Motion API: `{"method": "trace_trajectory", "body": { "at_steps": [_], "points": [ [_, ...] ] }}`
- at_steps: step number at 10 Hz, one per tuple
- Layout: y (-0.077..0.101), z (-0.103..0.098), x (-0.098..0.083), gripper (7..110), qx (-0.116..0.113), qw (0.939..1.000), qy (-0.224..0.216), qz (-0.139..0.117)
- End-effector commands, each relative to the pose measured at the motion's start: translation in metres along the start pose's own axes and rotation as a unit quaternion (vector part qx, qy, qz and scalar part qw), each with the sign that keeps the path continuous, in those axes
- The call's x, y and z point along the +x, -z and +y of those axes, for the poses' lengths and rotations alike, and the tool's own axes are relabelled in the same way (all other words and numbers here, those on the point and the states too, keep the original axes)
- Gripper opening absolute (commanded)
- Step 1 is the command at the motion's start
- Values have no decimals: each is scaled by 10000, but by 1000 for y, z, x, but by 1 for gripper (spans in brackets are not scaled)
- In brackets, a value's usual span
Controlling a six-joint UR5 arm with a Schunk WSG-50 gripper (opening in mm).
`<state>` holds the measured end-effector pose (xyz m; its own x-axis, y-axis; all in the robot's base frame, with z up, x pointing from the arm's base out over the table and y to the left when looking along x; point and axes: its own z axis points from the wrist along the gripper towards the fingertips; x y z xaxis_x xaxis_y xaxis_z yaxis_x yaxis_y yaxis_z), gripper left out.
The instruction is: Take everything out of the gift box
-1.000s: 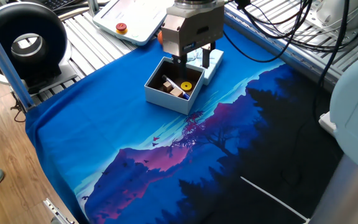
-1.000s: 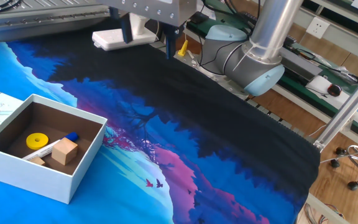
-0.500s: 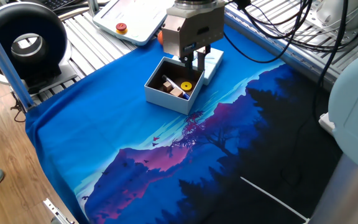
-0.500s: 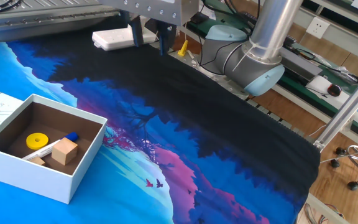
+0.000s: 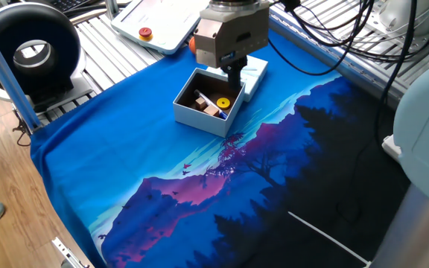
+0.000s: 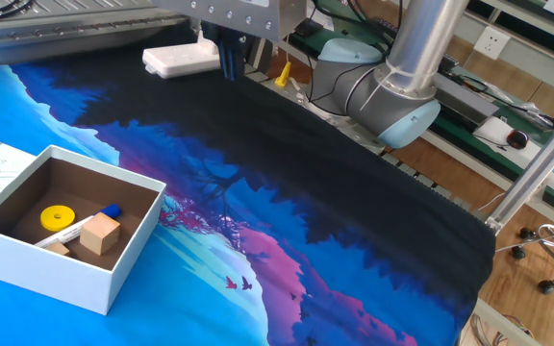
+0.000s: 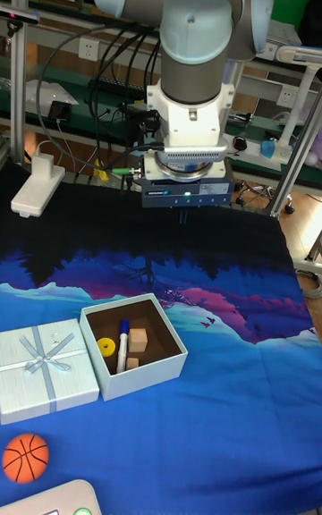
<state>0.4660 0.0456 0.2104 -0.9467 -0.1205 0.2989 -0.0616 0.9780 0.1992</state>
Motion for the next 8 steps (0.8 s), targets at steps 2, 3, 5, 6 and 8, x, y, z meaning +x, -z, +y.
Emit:
{"method": "trace_trajectory", "body": {
  "at_steps": [2,3,5,6,8],
  "points": [
    [2,-5,-22,7,87,9990,-10,-449],
    [3,-8,-30,7,152,9981,1,-605],
    [4,-12,-42,7,237,9961,-2,-845],
    [4,-18,-54,7,328,9939,-13,-1052],
    [1,-20,-68,7,340,9913,19,-1272]
  ]
}}
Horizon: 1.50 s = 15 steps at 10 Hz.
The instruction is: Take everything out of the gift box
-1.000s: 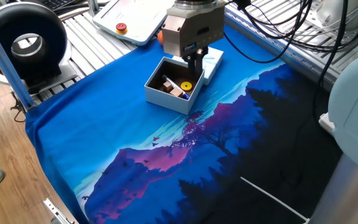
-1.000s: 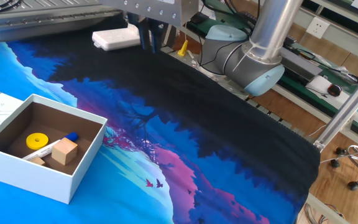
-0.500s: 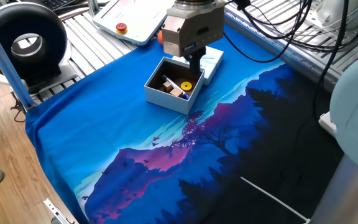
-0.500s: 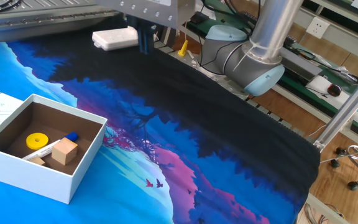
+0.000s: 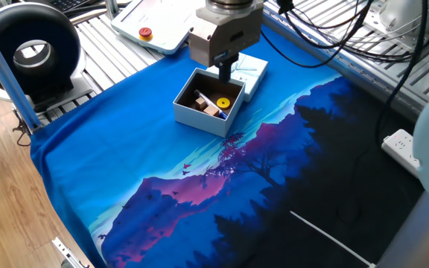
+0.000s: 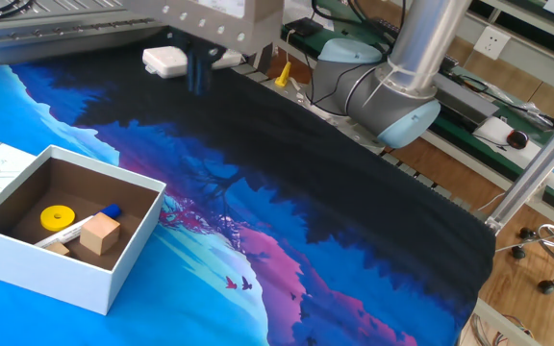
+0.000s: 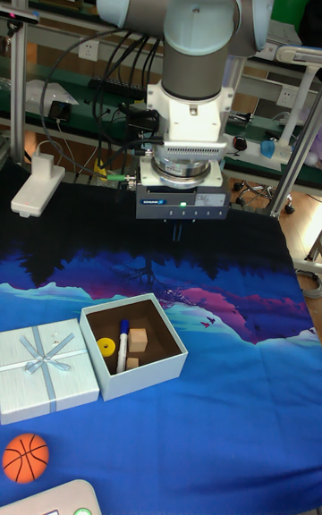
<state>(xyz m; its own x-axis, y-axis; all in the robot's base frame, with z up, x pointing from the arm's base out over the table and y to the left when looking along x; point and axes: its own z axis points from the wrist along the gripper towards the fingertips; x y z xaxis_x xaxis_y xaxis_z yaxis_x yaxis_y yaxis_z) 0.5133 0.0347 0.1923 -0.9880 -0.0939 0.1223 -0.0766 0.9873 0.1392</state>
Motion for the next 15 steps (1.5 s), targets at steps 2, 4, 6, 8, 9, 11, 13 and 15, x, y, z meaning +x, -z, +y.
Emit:
{"method": "trace_trajectory", "body": {
  "at_steps": [2,4,6,8,9,11,13,15],
  "points": [
    [-1,-7,-8,7,102,9998,-61,-153],
    [5,2,30,7,-62,9982,-121,580],
    [4,6,21,7,-139,9990,-5,414],
    [3,-9,7,7,158,9996,-192,125],
    [3,-12,2,7,210,9996,-180,29],
    [3,-13,4,7,231,9996,-138,54],
    [4,-17,2,7,318,9995,-10,20],
    [0,-33,-10,7,445,9989,28,133]
  ]
}}
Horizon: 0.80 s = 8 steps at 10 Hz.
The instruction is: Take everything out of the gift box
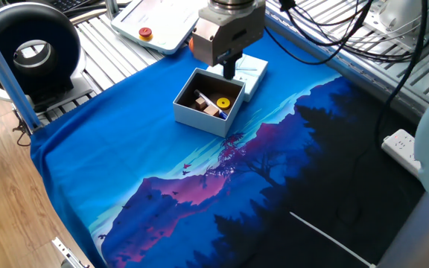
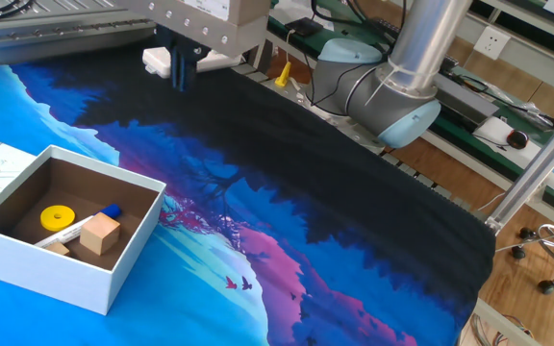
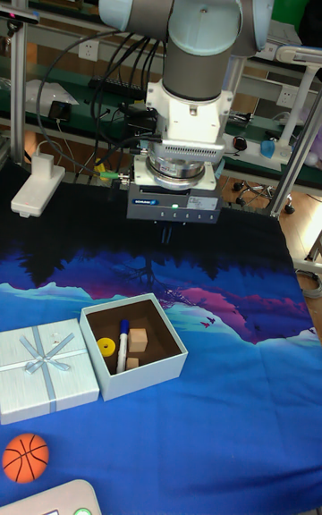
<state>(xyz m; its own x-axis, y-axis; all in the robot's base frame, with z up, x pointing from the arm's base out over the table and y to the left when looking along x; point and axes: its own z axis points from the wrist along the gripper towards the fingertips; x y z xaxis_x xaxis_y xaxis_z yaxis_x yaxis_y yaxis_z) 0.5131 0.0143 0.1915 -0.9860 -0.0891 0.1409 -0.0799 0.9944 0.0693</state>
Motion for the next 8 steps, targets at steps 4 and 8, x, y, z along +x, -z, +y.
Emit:
{"method": "trace_trajectory", "body": {
  "at_steps": [4,8],
  "points": [
    [-81,-43,-118,7,115,9997,-87,-215],
    [-117,-20,-129,22,-64,9983,68,-582]
  ]
}}
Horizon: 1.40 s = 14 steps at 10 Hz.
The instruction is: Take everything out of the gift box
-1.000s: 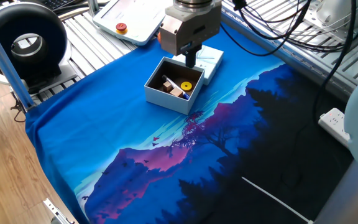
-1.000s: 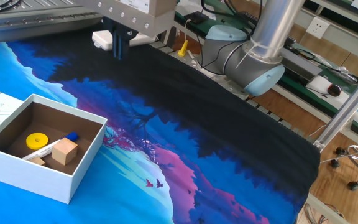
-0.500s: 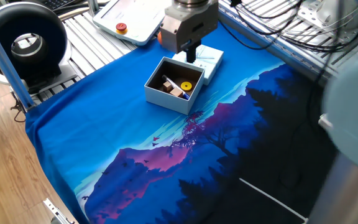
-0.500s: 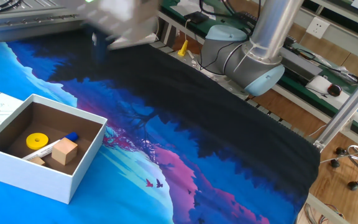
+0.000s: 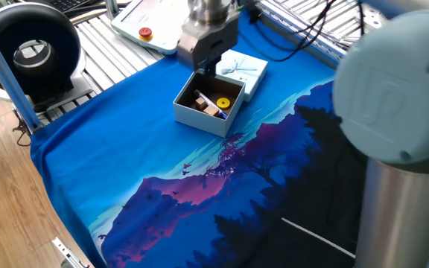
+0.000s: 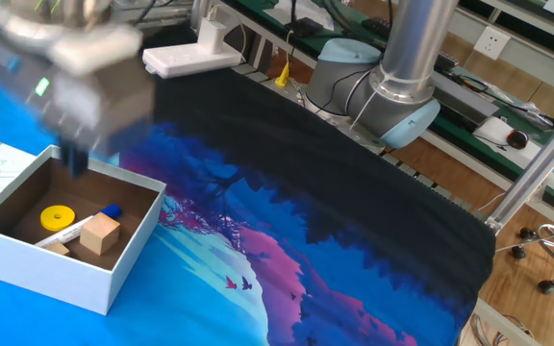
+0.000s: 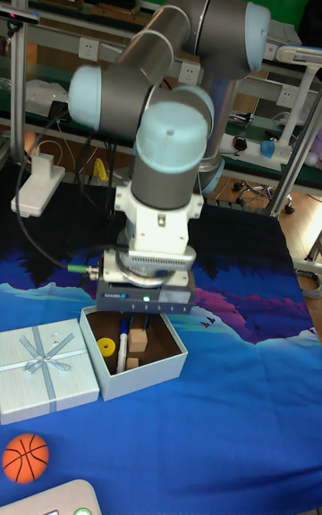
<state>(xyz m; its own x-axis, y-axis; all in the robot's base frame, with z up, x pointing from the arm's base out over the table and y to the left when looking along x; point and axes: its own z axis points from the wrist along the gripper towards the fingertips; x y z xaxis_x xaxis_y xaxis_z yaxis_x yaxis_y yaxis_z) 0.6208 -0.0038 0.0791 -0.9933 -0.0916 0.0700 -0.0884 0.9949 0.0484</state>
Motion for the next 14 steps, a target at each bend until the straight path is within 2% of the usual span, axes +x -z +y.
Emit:
{"method": "trace_trajectory", "body": {
  "at_steps": [1,2,3,4,5,6,7,10,11,14],
  "points": [
    [-30,17,-5,22,-201,9989,198,-364],
    [-42,17,0,44,-234,9989,246,-329],
    [-50,22,9,44,-302,9985,319,-323],
    [-54,15,14,44,-197,9985,360,-350],
    [-59,14,23,44,-271,9984,394,-306],
    [-63,11,32,66,-234,9988,370,-231],
    [-66,10,40,66,-235,9989,364,-162],
    [-71,12,42,66,-250,9991,319,-109],
    [-74,12,41,44,-250,9992,288,-108],
    [-72,17,35,44,-228,9995,202,-112]
  ]
}}
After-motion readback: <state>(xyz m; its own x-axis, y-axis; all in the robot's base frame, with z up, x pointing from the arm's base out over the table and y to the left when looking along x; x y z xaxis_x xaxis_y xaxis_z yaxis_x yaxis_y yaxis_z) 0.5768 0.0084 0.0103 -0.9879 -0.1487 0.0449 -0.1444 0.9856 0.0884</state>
